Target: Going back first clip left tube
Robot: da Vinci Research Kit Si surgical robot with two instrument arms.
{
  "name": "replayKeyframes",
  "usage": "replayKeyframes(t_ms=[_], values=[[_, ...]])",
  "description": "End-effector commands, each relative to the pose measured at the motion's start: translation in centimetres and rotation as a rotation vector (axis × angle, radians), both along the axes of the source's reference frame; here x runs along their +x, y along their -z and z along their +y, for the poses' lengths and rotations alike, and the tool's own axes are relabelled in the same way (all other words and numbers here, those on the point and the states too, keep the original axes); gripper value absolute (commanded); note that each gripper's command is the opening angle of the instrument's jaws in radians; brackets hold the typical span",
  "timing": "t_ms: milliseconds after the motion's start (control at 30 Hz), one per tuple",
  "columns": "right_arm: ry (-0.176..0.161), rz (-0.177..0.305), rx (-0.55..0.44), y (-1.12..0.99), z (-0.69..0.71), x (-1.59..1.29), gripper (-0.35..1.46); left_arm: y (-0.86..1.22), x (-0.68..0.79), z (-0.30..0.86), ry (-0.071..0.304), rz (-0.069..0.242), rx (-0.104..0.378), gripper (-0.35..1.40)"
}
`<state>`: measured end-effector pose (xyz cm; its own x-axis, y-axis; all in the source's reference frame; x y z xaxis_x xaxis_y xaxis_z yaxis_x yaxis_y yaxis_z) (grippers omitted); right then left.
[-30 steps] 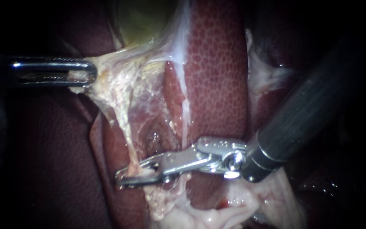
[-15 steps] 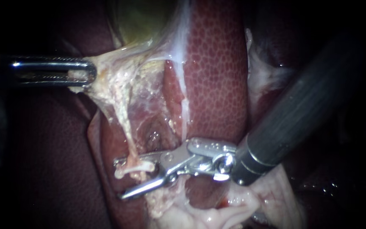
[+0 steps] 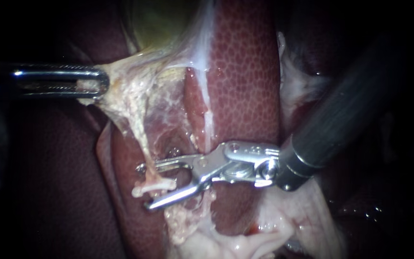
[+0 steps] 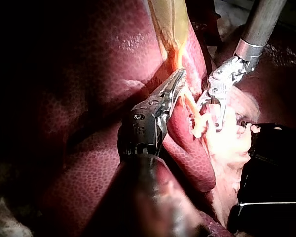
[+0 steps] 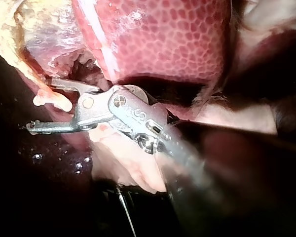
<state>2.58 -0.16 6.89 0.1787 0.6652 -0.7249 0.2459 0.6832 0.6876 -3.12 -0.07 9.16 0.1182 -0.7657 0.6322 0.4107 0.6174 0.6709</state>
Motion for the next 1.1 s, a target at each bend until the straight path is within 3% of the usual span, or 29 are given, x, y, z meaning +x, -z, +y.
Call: replayKeyframes(t_ms=[33,200,400,667,867,1100], values=[[0.004,0.004,-0.005,0.02,0.01,-0.04,0.60,0.00,0.01,0.00,0.000,0.000,0.000,-0.35],[0.010,0.018,-0.022,0.17,0.10,-0.40,0.60,0.01,0.03,0.00,0.001,0.001,0.000,-0.35],[-0.017,0.013,-0.050,0.47,0.41,-1.01,0.60,0.00,0.03,0.00,0.001,0.001,0.000,-0.35],[-0.020,-0.039,-0.088,0.95,0.70,-1.66,0.60,0.00,0.01,0.01,0.001,0.001,0.000,-0.35],[-0.010,-0.048,-0.108,1.16,0.80,-1.87,0.60,-0.01,0.00,0.00,0.002,0.002,-0.001,-0.35],[-0.009,-0.047,-0.110,1.16,0.78,-1.87,0.60,-0.12,-0.10,-0.05,0.007,0.007,-0.008,-0.35]])
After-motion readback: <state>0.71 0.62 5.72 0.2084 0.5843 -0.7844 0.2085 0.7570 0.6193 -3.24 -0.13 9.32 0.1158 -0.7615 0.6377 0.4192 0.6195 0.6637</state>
